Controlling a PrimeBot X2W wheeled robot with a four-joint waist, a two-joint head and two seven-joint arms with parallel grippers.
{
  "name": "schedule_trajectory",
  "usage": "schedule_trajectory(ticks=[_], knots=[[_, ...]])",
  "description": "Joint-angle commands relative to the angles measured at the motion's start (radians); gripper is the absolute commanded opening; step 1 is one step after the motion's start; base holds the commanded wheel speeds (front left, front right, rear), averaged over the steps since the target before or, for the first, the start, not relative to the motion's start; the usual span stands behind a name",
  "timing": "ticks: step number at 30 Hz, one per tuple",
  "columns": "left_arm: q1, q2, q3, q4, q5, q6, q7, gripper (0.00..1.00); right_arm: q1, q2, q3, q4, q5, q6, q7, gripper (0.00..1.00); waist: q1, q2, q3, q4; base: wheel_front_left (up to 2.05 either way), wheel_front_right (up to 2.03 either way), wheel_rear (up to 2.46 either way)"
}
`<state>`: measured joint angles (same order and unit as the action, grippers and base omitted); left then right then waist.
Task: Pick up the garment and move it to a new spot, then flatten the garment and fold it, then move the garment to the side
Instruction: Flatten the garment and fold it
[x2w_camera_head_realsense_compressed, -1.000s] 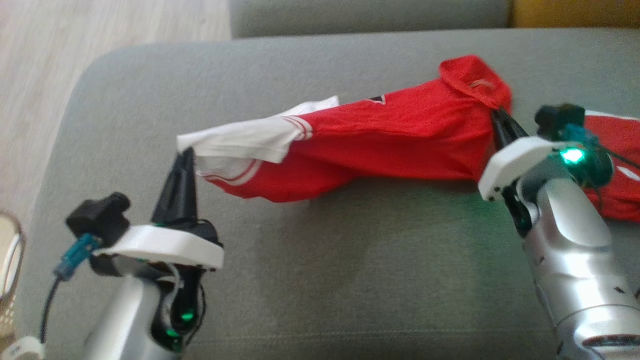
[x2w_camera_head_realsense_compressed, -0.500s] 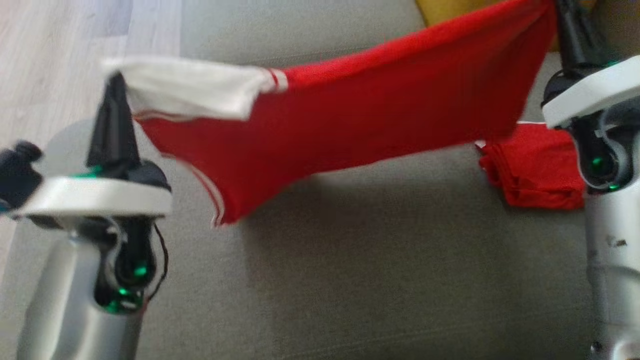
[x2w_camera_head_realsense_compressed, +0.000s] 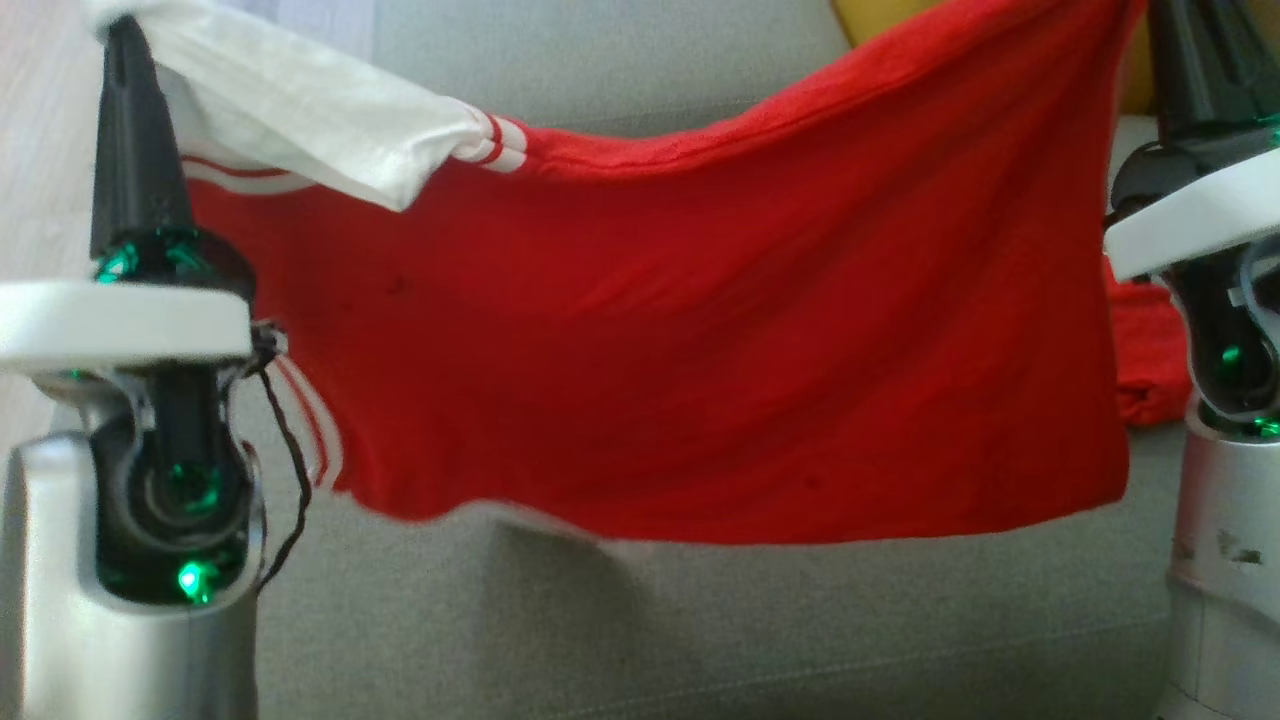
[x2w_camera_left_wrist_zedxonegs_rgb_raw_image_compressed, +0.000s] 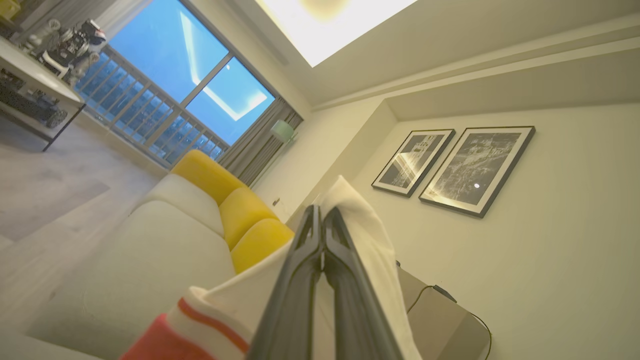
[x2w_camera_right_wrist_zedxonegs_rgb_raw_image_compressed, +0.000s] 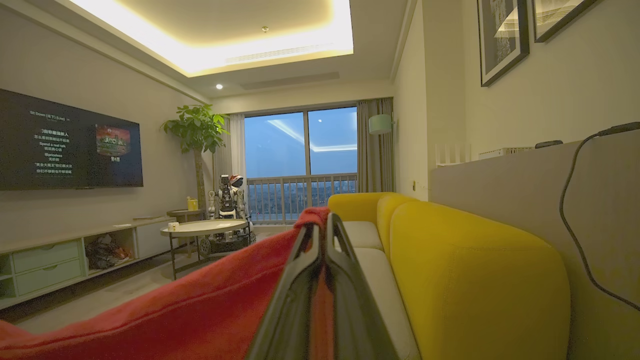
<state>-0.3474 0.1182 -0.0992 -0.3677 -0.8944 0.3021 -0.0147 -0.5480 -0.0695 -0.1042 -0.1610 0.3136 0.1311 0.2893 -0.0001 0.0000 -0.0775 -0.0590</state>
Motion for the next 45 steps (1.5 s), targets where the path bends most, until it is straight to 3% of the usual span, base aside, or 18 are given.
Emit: schedule_trajectory(ticks=[1,6,10,13,17,20,25,28,29,31,33,38,45], knots=[[-0.076,0.024,0.042,-0.025,-0.015,0.014,0.032,0.0,-0.033,0.013,0.022,-0.038,-0.012,0.0,0.02,0.0,0.0001,0.0,0.017,0.002,0.0,0.0,0.0],[-0.197,0.088,0.041,0.062,-0.033,0.038,0.146,0.0,-0.108,0.016,0.031,0.025,-0.035,0.0,0.053,0.0,0.0001,0.0,0.105,0.004,0.0,0.0,0.0],[-0.387,0.153,0.058,0.195,-0.06,0.019,0.228,0.0,-0.279,0.012,0.073,0.188,-0.02,0.0,0.053,0.0,0.0001,0.0,0.245,-0.006,0.0,0.0,0.0],[-0.577,0.191,0.054,0.338,-0.039,-0.023,0.226,0.0,-0.478,-0.021,0.1,0.355,-0.053,0.0,0.001,0.0,0.0001,0.0,0.368,-0.006,0.0,0.0,0.0],[-0.858,0.201,0.022,0.564,0.016,-0.08,0.169,0.0,-0.764,-0.024,0.087,0.584,-0.101,0.0,-0.114,0.0,0.0001,0.0,0.49,-0.001,0.0,0.0,0.0],[-1.052,0.185,0.005,0.733,0.067,-0.126,0.062,0.0,-0.941,-0.032,0.064,0.742,-0.166,0.0,-0.26,0.0,0.0001,0.0,0.539,0.011,0.0,0.0,0.0],[-1.234,0.139,-0.007,0.951,0.111,-0.184,-0.114,0.0,-1.086,-0.01,0.0,0.967,-0.235,0.0,-0.479,0.0,0.0001,0.0,0.565,0.027,0.0,0.0,0.0],[-1.259,0.123,-0.035,1.033,0.124,-0.244,-0.158,0.0,-1.095,0.002,0.01,1.054,-0.233,0.0,-0.532,0.0,0.0001,0.0,0.57,0.036,0.0,0.0,0.0],[-1.259,0.123,-0.035,1.033,0.124,-0.244,-0.158,0.0,-1.095,0.002,0.01,1.054,-0.233,0.0,-0.532,0.0,0.0001,0.0,0.57,0.036,0.0,0.0,0.0],[-1.225,0.118,-0.073,1.086,0.143,-0.297,-0.173,0.0,-1.052,0.006,0.021,1.137,-0.22,0.0,-0.544,0.0,0.0001,0.0,0.57,0.049,0.0,0.0,0.0],[-1.203,0.118,-0.085,1.099,0.149,-0.312,-0.179,0.0,-1.029,0.005,0.02,1.165,-0.218,0.0,-0.545,0.0,0.0001,0.0,0.566,0.055,0.0,0.0,0.0],[-1.021,0.116,-0.155,1.161,0.186,-0.37,-0.199,0.0,-0.869,0.005,0.08,1.278,-0.189,0.0,-0.549,0.0,0.0001,0.0,0.513,0.087,0.0,0.0,0.0],[-0.731,0.14,-0.252,1.199,0.223,-0.411,-0.193,0.0,-0.659,-0.015,0.129,1.386,-0.08,0.0,-0.533,0.0,0.0001,0.0,0.408,0.114,0.0,0.0,0.0]])
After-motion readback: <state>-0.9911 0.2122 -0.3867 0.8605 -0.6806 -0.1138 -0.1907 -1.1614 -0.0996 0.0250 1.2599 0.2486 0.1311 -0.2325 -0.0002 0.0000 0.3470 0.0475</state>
